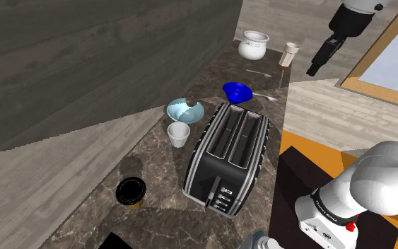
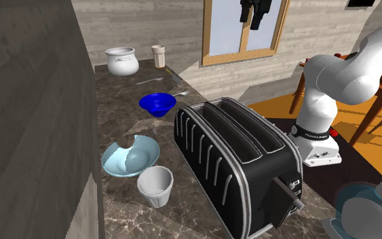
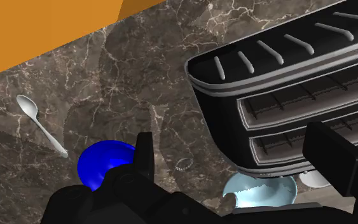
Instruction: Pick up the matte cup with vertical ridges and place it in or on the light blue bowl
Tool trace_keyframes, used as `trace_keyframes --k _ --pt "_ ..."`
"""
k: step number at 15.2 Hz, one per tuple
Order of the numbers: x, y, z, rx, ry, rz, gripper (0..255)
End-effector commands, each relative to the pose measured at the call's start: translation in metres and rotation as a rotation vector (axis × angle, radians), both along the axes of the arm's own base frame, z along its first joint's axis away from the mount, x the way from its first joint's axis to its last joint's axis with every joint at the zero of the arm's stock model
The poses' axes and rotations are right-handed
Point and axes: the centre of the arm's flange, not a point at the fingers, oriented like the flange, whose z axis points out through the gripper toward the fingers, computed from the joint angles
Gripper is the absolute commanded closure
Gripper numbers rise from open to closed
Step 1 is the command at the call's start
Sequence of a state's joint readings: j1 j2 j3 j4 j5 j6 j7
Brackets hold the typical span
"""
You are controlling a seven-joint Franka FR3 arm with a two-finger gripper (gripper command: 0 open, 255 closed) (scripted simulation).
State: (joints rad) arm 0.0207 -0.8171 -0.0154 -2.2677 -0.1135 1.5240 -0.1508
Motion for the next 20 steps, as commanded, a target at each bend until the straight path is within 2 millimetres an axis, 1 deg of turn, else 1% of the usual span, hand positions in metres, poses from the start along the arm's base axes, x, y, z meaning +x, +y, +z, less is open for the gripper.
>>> trace_keyframes --k 1,10,20 --pt "0.0 0.0 0.0 0.0 0.0 0.0 0" --pt "0.044 0.083 -0.072 -0.003 -0.027 -0.027 0" --pt "0.097 0.173 -0.151 -0.006 -0.056 -0.057 0"
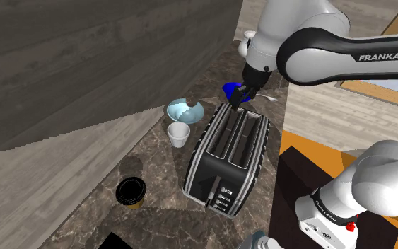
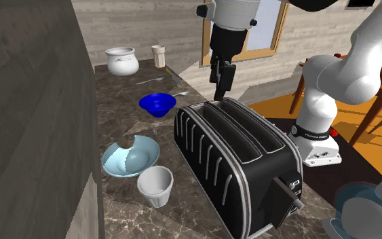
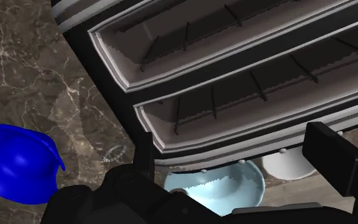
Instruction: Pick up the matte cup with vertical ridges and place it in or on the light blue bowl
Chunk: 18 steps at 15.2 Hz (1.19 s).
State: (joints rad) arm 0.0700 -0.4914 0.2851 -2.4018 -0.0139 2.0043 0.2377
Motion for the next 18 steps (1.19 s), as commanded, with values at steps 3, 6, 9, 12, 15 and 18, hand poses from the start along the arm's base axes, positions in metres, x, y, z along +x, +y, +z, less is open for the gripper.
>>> trace_keyframes --k 3,6,9,12,15,18 --pt "0.022 0.036 -0.031 0.0 -0.013 -0.013 0" --pt "0.039 0.062 -0.054 -0.001 -0.022 -0.022 0" --pt "0.057 0.089 -0.077 -0.002 -0.031 -0.03 0" --pt "0.075 0.115 -0.1 -0.002 -0.04 -0.039 0" --pt "0.094 0.141 -0.123 -0.003 -0.049 -0.048 0" --pt "0.113 0.166 -0.146 -0.004 -0.058 -0.057 0"
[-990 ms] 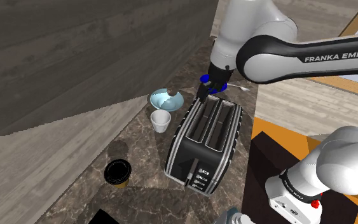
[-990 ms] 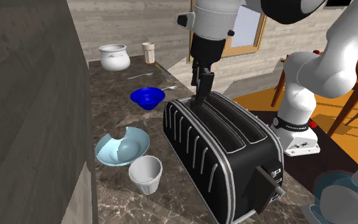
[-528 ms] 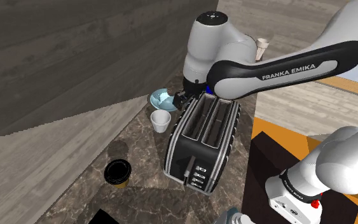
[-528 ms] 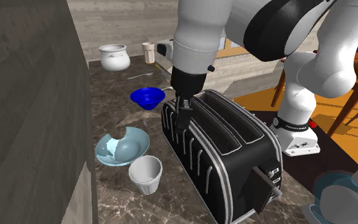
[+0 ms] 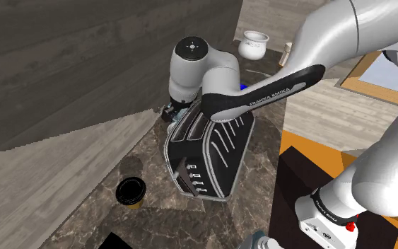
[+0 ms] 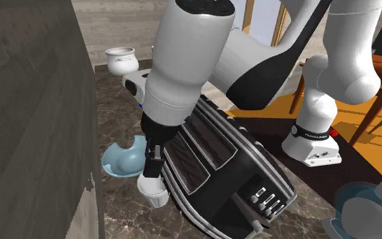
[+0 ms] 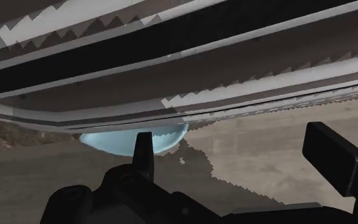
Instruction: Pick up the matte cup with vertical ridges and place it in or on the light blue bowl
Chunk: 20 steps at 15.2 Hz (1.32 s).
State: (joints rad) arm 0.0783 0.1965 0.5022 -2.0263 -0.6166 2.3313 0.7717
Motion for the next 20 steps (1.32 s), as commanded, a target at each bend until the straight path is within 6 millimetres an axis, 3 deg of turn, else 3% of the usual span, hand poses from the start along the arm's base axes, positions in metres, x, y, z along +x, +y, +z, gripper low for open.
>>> trace_keyframes --k 1,4,11,20 --pt "-0.005 0.014 -0.038 0.088 0.171 -0.162 0" --pt "0.015 0.039 -0.06 0.089 0.161 -0.171 0" --pt "0.022 0.034 -0.096 0.089 0.161 -0.171 0" --pt "0.022 0.034 -0.099 0.089 0.161 -0.171 0"
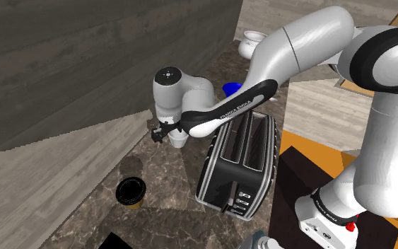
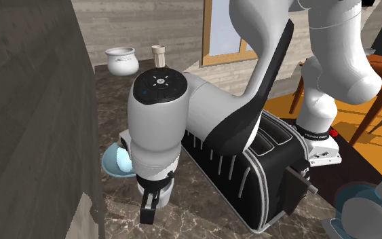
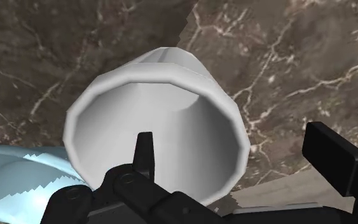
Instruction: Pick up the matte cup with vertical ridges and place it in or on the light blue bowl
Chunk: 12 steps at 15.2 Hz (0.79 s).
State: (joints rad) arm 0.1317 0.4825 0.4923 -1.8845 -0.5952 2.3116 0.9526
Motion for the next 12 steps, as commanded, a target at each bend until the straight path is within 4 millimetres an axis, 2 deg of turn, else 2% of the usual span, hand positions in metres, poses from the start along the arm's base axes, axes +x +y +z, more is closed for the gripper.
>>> trace_keyframes --k 1,10,12 --pt "0.0 0.0 0.0 -0.001 0.0 0.0 255" --pt "0.0 0.0 0.0 -0.001 0.0 0.0 255" --pt "0.0 0.0 0.01 -0.001 0.0 0.0 255"
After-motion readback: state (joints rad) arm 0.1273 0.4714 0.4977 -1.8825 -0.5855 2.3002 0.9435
